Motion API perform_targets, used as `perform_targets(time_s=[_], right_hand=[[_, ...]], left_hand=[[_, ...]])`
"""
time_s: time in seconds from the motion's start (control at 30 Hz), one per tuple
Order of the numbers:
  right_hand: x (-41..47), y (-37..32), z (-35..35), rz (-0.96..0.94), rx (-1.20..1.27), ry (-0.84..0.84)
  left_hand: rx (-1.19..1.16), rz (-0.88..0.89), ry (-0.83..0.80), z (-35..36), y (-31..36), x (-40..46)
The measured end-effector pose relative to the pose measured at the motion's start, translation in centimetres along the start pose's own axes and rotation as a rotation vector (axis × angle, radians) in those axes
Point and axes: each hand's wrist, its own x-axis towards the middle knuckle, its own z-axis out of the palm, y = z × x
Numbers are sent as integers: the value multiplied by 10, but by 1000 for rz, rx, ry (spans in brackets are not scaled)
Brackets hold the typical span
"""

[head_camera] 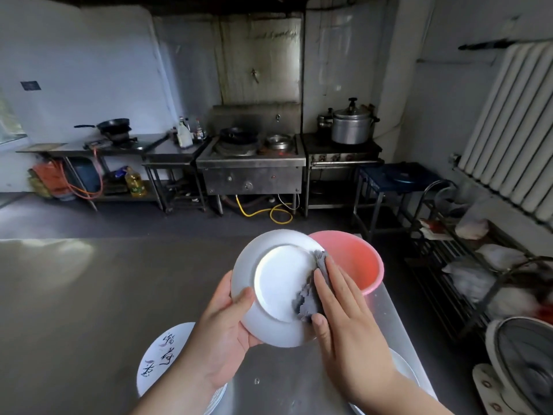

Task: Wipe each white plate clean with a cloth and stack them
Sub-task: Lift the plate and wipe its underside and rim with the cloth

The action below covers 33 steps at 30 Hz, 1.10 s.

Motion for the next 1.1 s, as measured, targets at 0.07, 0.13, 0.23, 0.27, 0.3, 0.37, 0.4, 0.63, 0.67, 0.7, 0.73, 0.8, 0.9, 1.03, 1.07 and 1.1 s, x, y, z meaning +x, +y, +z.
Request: perform_targets(time_s=[0.07, 0.13, 0.23, 0.27, 0.3, 0.37, 0.4, 0.63, 0.67, 0.7, 0.73, 0.8, 0.9, 1.03, 1.07, 1.1], right_hand=[[0, 4, -5, -8, 109, 14], [15, 10, -22, -19, 209, -37], [44, 15, -47, -53, 222, -111], [49, 14, -50, -59, 204, -110], [49, 12, -50, -54, 188, -97], [33, 6, -38, -3, 200, -45], [20, 2, -30, 30, 234, -17], [31, 4, -30, 64, 266, 1], [42, 7, -35, 77, 267, 1], [49, 9, -37, 77, 263, 14], [50, 8, -36, 76, 260, 42], [37, 2, -21, 123, 289, 134], [4, -16, 5, 264, 451, 308], [22, 3, -16, 277, 564, 303], [34, 10, -26, 224, 567, 222], [44, 15, -36, 177, 573, 138]], left_hand=[[30, -29, -14, -3, 5, 0], [79, -74, -73, -5, 11, 0], [140, -96, -153, -5, 16, -2], [137, -81, -159, -5, 17, -2], [115, -62, -154, -5, 16, -2], [32, -32, -108, -4, 15, 1], [-12, -22, -78, -3, 14, 2], [36, -42, -88, -2, 8, 1], [23, -34, -91, -1, 6, 0], [-3, -16, -89, 2, 5, 0], [-35, 9, -81, 5, 2, 1], [-107, 58, -61, 14, -6, 1], [-154, 54, -51, 23, -17, 1], [-39, -59, -91, 16, -2, 7], [0, -104, -97, 12, 7, 9], [41, -133, -94, 8, 14, 11]])
